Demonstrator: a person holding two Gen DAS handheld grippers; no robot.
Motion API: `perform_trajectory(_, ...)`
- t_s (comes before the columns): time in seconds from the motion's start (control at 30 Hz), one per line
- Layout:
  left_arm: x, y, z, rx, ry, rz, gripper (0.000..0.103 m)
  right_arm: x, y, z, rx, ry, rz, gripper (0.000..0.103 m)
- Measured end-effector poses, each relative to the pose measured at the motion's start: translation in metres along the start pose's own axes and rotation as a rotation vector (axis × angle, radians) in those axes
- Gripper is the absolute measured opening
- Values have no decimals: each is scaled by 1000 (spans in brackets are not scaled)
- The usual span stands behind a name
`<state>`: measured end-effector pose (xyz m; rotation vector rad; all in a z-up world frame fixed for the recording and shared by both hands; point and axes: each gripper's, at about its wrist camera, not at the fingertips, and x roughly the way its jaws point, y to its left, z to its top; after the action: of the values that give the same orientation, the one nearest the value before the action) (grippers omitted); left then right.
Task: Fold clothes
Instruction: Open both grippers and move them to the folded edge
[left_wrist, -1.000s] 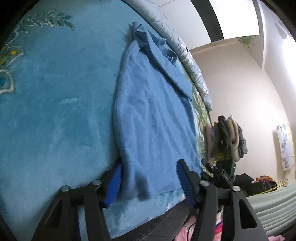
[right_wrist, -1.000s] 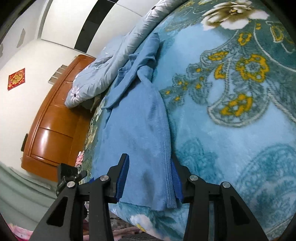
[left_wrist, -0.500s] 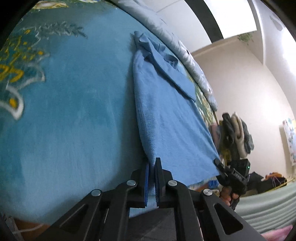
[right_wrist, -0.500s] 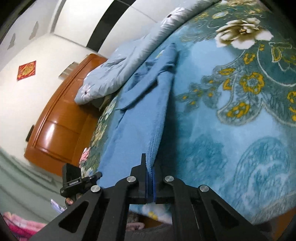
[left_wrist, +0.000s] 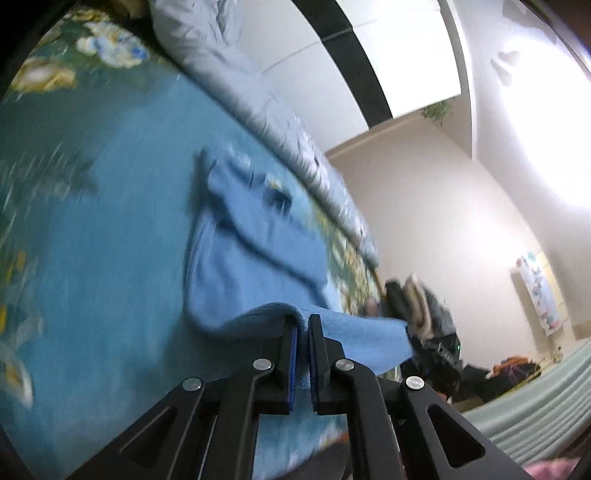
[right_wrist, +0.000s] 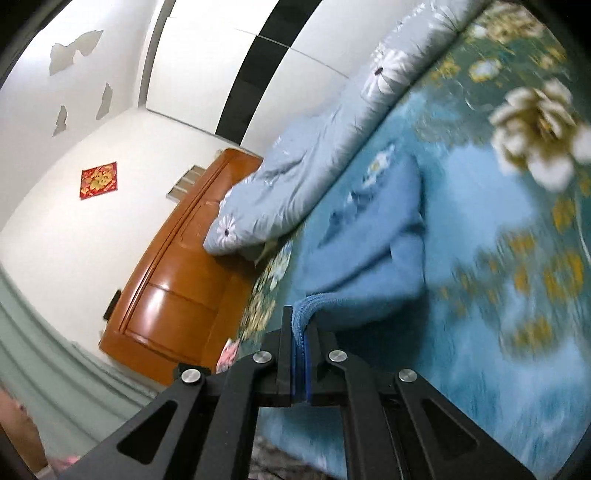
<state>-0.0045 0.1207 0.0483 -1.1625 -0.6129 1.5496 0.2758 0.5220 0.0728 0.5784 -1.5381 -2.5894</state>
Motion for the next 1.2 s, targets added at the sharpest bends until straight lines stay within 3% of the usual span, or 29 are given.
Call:
perform_trajectory(0.17,40,5,61,-7,-28,51,6,33,-1,46,23,0,-80,3)
perform_trajectory(0.37,103,36,119,-102,20,136,6,90,-34,102,109,39,-220,3)
perform_trajectory(0.53,147,65,143,-155,47,216,6,130,-75,135,239,70,-253,6)
perform_trajectory(0.73,174,85,159,-175,69,278,9,159,-106,151,294,118,-326,10)
perform_trajectory(0.77,174,84,160,-170,72,270,10,160,-107,152,288,120,-333,11)
perform_trajectory(0.8,175,82,161,-163,72,263,20,159,-106,153,278,115,-330,20)
perform_trajectory(0.83,173,80,163,-155,68,255,38,157,-104,153,266,108,-320,31)
perform_trajectory(0.9,166,72,165,-128,43,239,50,152,-98,155,239,94,-302,39)
perform_trajectory(1.03,144,51,156,-50,18,267,57,128,-82,150,161,72,-335,41)
perform_trajectory(1.2,119,37,117,68,70,374,59,105,-85,109,119,132,-377,41)
